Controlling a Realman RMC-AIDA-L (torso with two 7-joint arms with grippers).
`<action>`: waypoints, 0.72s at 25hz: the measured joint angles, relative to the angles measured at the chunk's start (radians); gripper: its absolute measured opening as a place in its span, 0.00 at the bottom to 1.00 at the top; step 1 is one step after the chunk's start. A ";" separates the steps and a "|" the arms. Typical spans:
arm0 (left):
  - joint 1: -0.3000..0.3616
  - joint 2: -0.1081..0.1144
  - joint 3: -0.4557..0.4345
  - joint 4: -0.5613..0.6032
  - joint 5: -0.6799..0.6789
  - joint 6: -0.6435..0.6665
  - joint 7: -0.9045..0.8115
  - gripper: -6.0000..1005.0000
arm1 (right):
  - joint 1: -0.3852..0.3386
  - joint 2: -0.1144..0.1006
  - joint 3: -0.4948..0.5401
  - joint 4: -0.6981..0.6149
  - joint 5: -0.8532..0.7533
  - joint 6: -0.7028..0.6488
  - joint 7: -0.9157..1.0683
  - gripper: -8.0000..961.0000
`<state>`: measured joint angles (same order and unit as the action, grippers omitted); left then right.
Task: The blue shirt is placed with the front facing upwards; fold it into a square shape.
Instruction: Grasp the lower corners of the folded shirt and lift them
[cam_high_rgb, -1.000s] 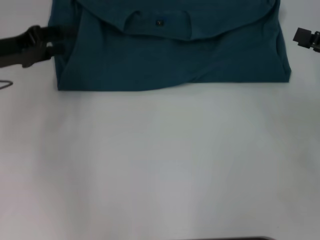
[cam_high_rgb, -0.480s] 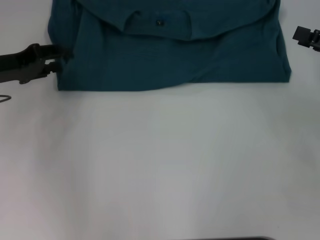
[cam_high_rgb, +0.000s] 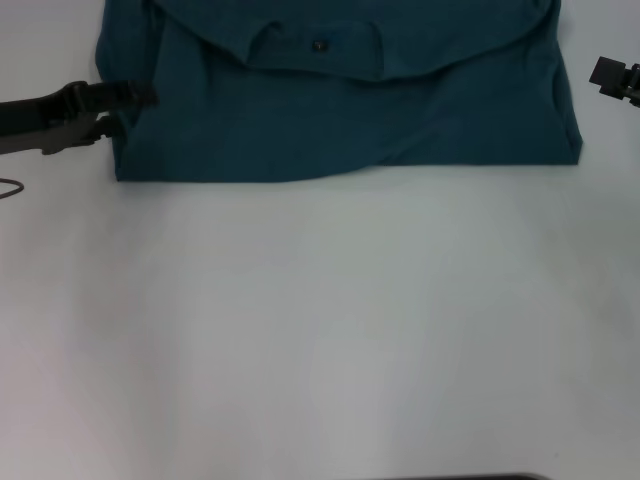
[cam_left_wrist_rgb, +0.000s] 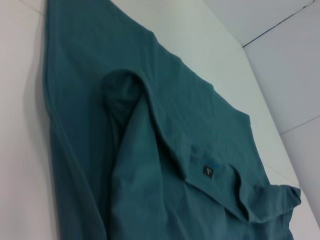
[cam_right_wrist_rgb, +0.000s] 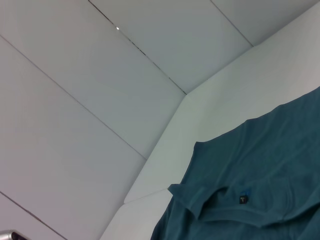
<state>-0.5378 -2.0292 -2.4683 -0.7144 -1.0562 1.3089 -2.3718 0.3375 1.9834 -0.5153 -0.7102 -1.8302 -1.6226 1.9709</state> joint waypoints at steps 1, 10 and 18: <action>0.003 0.000 -0.003 -0.004 -0.002 0.002 0.000 0.74 | 0.000 0.000 0.000 0.000 0.000 -0.002 0.000 0.80; 0.021 -0.011 -0.011 -0.007 0.000 -0.021 -0.007 0.88 | -0.003 0.000 -0.001 0.000 0.000 -0.005 -0.001 0.80; 0.013 -0.014 -0.011 -0.012 -0.004 -0.019 -0.007 0.88 | -0.002 -0.010 -0.012 -0.001 -0.005 -0.007 0.009 0.80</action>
<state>-0.5246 -2.0435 -2.4789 -0.7268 -1.0603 1.2898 -2.3792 0.3360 1.9733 -0.5270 -0.7115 -1.8356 -1.6299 1.9801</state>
